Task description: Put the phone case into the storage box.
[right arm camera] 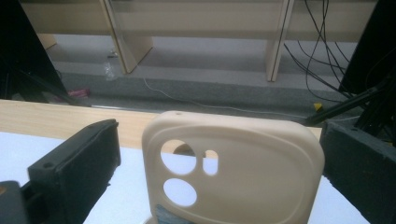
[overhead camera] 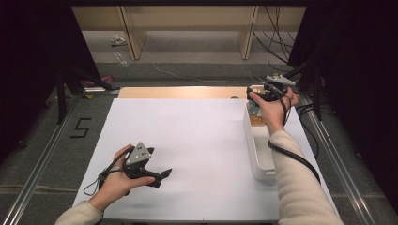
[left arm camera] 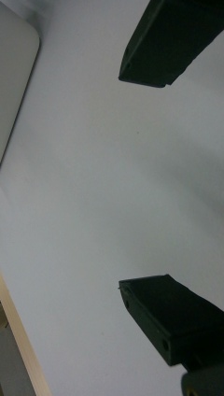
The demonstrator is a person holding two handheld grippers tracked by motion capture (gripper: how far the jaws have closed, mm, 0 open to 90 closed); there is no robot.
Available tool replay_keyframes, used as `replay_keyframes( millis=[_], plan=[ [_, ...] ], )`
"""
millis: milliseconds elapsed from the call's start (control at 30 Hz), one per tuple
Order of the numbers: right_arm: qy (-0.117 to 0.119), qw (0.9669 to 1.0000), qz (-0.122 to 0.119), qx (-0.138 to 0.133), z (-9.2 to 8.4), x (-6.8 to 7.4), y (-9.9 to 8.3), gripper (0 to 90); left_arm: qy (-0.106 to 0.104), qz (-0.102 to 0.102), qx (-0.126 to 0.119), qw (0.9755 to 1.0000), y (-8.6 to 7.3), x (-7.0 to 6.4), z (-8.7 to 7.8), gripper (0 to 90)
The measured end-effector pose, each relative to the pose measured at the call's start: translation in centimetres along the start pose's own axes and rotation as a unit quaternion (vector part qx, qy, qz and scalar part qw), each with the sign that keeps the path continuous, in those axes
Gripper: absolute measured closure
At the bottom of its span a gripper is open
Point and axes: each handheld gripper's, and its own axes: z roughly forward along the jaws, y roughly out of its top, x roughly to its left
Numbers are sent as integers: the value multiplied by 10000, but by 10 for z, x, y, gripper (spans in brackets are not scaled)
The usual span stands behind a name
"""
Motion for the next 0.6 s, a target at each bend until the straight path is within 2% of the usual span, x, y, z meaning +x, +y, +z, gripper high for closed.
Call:
replay_keyframes(
  millis=[233, 300, 600],
  plan=[
    [-16, 9999, 100, 25, -6, 0, 1, 17, 0, -4, 0, 10000, 0, 0, 0, 18],
    [-32, 10000, -14, 26, -8, 0, 1, 18, 2, -4, -2, 10000, 0, 0, 0, 18],
    [-36, 10000, -42, -4, -17, 0, 1, 22, 5, 0, 4, 10000, 0, 0, 0, 18]
  ],
)
